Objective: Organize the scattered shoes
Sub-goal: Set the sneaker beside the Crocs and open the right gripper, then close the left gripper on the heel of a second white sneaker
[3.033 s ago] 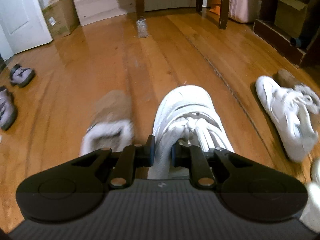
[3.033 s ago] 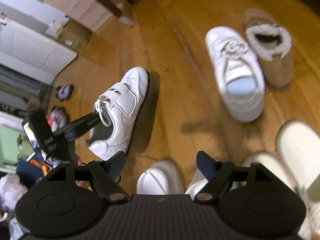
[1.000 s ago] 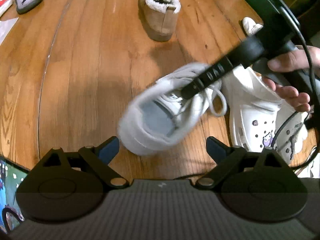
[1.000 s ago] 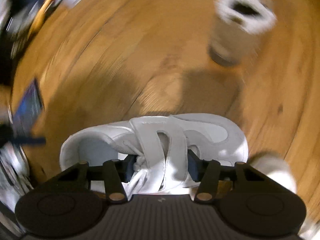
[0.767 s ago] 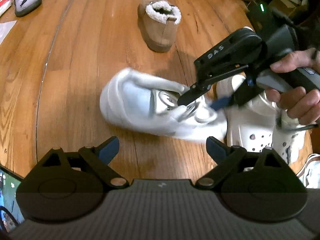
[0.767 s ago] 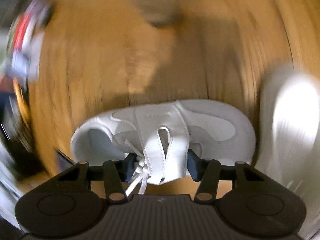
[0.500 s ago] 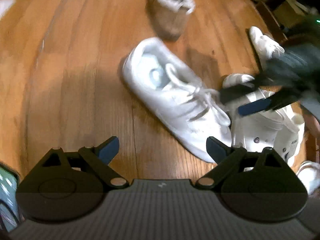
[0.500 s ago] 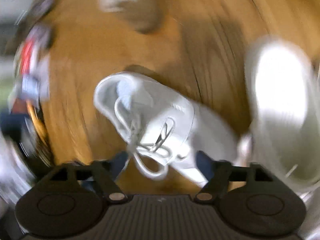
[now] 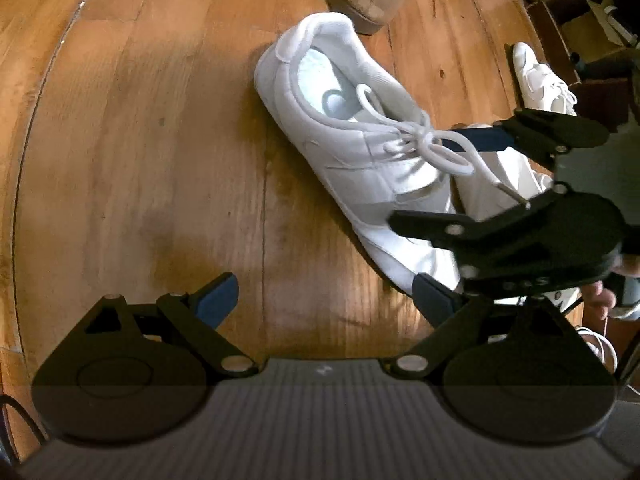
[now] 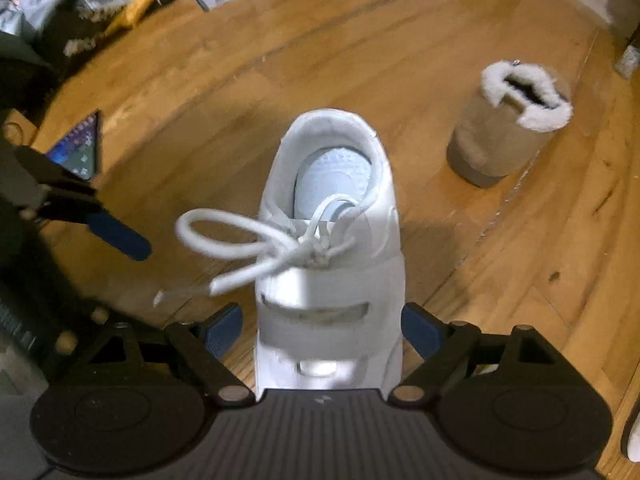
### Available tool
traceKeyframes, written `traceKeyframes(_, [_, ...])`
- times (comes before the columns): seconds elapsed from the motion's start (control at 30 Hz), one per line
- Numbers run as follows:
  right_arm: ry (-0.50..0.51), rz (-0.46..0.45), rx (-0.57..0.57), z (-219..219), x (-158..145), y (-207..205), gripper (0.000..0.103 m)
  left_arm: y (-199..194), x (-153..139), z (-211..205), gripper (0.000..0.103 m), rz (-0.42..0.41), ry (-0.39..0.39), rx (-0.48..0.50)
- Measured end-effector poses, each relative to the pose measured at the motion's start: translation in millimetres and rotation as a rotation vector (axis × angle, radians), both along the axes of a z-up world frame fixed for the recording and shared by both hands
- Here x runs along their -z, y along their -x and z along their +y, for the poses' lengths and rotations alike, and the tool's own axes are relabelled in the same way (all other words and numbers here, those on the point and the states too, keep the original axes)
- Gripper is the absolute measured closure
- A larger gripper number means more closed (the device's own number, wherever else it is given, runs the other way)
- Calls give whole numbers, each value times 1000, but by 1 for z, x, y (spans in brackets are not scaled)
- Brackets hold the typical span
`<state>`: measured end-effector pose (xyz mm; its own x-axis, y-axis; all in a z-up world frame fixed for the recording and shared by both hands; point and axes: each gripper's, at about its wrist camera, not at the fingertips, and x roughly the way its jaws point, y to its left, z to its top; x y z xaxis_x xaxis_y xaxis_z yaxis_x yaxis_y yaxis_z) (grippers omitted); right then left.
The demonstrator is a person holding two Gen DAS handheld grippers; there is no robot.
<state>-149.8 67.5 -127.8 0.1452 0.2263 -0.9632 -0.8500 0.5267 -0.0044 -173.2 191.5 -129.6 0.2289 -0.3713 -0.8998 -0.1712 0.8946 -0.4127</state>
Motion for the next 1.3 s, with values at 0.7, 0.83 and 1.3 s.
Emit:
traceKeyframes(0.7, [45, 246, 606, -49, 22, -25, 32, 0, -17, -14, 7, -64, 91, 108])
traceKeyframes(0.83, [36, 342, 728, -70, 17, -23, 22, -1, -20, -23, 7, -67, 133, 132])
traceKeyframes(1.3, [-223, 21, 706, -185, -108, -21, 18, -30, -58, -89, 7, -111, 99, 281])
